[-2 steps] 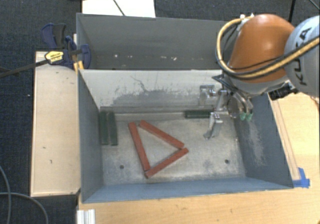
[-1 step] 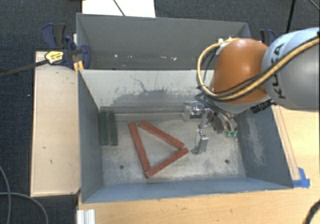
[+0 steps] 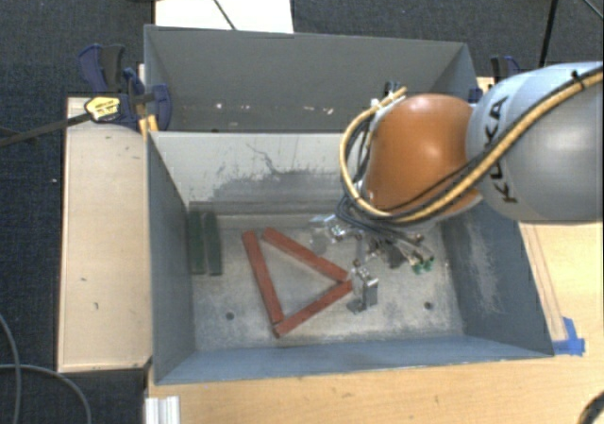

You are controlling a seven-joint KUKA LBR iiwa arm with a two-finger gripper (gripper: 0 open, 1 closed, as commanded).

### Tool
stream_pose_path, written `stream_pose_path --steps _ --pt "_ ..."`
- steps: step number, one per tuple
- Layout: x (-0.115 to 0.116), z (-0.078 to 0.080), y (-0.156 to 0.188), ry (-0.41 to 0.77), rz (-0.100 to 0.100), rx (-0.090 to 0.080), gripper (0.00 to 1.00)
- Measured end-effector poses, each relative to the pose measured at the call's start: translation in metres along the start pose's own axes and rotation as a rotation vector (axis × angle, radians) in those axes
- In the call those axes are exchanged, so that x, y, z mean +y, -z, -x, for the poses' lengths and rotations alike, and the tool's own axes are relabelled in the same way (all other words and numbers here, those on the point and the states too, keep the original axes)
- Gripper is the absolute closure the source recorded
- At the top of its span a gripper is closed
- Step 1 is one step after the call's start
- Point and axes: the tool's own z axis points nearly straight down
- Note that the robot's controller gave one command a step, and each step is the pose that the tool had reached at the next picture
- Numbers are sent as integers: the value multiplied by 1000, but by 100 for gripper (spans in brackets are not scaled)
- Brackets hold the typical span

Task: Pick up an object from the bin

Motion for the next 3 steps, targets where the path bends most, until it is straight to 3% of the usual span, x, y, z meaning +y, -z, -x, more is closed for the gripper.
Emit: stream_pose_path --steps 1,2,3 --pt "9 0 -32 82 0 -2 0" --pt "21 -9 -79 338 -1 -2 0" --pt "9 -33 -87 215 -2 -3 100"
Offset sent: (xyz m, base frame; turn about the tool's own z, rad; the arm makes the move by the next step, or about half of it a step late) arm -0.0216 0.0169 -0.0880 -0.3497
